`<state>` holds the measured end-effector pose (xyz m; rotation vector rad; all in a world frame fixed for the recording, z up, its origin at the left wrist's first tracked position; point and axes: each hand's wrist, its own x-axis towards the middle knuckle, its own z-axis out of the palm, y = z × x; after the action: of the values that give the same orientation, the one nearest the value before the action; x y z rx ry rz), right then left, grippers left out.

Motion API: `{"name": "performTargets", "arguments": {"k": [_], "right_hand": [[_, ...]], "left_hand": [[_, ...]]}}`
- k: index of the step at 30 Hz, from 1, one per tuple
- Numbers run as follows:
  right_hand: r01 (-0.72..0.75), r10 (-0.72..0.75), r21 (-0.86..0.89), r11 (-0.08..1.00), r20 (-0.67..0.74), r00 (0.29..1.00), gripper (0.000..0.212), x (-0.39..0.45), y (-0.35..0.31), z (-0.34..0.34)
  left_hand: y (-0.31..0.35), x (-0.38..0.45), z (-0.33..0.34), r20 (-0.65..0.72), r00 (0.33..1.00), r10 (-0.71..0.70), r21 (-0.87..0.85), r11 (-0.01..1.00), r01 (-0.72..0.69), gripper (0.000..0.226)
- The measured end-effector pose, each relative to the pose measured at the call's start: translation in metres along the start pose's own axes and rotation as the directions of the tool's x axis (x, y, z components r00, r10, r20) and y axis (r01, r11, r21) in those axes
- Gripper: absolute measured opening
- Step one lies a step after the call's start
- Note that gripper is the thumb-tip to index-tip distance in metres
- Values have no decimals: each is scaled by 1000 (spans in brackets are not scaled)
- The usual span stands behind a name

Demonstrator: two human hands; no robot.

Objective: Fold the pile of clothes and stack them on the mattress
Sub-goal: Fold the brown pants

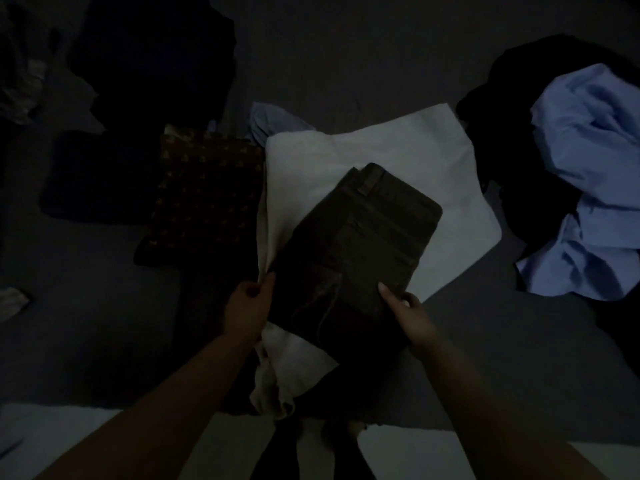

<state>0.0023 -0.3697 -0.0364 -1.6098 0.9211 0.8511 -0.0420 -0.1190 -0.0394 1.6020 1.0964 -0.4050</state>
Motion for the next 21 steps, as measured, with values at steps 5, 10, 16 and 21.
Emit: {"name": "performTargets", "arguments": {"k": [5, 10, 16, 21], "right_hand": [[49, -55, -70, 996, -82, 995, 77, -1, 3, 15], [86, -84, 23, 996, -74, 994, 73, -8, 0, 0], [9, -9, 1, 1000, 121, 993, 128, -17, 1, -50], [-18, 3, 93, 996, 162, 987, 100, -8, -10, -65]], "left_hand": [[42, -1, 31, 249, 964, -92, 171, 984, 50, 134], [40, 13, 33, 180, 983, 31, 332, 939, -90, 93], [-18, 34, -32, 356, 921, -158, 760, 623, -187, 42], [34, 10, 16, 185, 920, 347, 364, 845, -392, 24]]}}
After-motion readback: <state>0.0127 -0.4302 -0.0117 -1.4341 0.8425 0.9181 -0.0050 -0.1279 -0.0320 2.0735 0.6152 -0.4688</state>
